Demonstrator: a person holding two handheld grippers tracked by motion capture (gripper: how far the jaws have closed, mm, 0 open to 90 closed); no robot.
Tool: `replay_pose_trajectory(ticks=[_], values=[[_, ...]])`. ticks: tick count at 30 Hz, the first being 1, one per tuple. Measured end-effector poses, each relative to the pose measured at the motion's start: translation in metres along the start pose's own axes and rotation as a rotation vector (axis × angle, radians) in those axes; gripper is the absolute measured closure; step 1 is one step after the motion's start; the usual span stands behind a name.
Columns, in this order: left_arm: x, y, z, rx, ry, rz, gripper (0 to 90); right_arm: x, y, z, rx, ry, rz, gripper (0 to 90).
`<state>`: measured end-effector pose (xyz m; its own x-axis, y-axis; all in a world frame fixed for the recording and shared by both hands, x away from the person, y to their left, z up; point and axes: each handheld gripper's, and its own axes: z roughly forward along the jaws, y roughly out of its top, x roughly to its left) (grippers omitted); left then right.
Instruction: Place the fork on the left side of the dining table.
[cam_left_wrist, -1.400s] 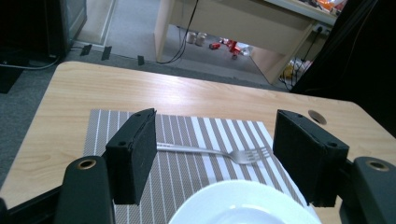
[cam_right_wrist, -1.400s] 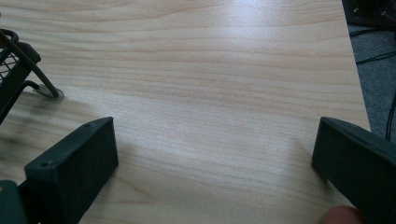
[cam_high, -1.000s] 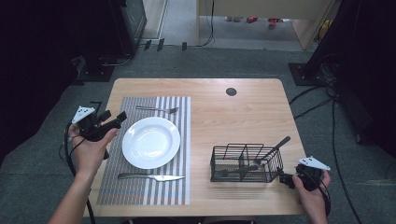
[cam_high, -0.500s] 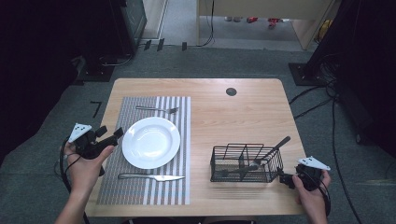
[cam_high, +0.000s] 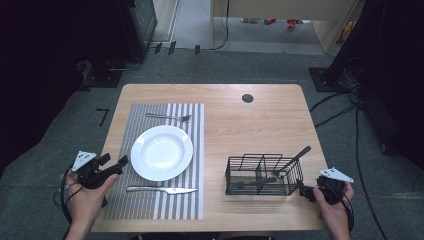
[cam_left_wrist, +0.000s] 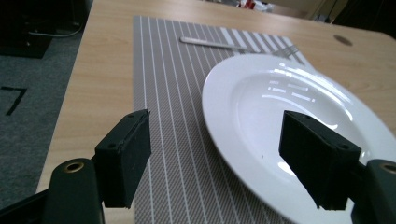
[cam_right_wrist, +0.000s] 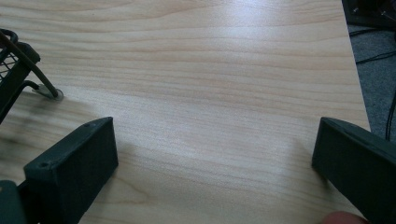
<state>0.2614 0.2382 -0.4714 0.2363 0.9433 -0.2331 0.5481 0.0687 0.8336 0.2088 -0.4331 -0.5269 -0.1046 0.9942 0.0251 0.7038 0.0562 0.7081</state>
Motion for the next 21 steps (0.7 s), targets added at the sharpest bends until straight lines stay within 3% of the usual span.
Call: replay_pose_trajectory(ticks=[5,12,21], values=[[0.002,-0.013,0.003,0.034,0.017,0.005,25.4,0.000,0.000,0.000,0.000,-0.001,0.002,0.0],[0.003,-0.025,0.005,0.087,0.047,0.049,25.3,0.000,0.000,0.000,-0.001,-0.004,0.002,0.0],[0.008,-0.036,0.011,0.144,0.048,0.030,28.4,0.000,0.000,0.000,-0.001,-0.004,0.002,0.0]])
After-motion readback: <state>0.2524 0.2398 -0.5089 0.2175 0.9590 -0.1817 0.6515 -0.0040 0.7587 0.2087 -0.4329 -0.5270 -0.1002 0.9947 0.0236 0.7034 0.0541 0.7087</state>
